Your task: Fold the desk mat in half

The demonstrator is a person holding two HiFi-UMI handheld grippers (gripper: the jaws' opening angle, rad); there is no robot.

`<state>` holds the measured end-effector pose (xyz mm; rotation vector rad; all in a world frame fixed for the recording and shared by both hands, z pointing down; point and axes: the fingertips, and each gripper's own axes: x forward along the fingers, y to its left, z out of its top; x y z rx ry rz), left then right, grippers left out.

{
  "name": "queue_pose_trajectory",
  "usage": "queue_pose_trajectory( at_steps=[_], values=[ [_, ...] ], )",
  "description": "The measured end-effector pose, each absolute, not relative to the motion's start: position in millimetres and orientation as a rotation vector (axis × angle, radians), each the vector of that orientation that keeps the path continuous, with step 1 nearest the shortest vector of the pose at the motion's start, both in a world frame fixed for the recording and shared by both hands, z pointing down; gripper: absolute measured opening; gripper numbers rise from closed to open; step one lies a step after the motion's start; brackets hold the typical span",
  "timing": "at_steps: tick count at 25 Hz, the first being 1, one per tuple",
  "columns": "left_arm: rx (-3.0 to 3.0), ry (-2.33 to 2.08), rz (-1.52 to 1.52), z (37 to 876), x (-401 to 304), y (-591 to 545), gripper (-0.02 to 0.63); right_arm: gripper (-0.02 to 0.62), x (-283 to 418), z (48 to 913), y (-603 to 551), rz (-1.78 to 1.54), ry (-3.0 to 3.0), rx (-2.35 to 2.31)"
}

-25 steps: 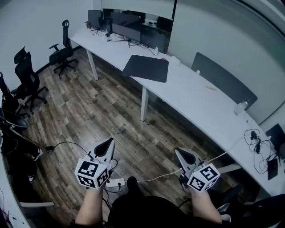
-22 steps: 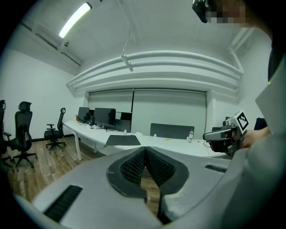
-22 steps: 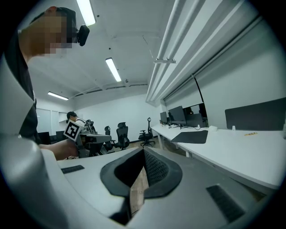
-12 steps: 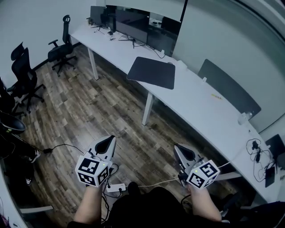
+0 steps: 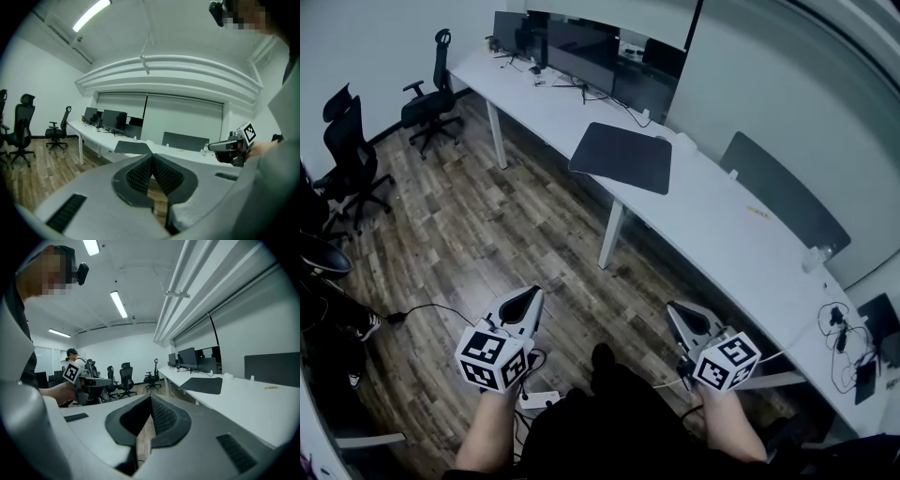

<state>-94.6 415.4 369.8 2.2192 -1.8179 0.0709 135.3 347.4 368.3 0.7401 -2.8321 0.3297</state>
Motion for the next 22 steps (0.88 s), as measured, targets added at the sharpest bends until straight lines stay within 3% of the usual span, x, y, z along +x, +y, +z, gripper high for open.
queue_pose_trajectory(
  at_steps=[10,22],
  values=[
    [2.156,-1.914,0.152,370,-125,362,0.008,0.003,92,369,276,0.359,-2.925,0.659],
    [2.251,-1.813,0.193,354,-95,183,0.008,0.003,104,362,104,0.368,-2.963,0.722]
  ],
)
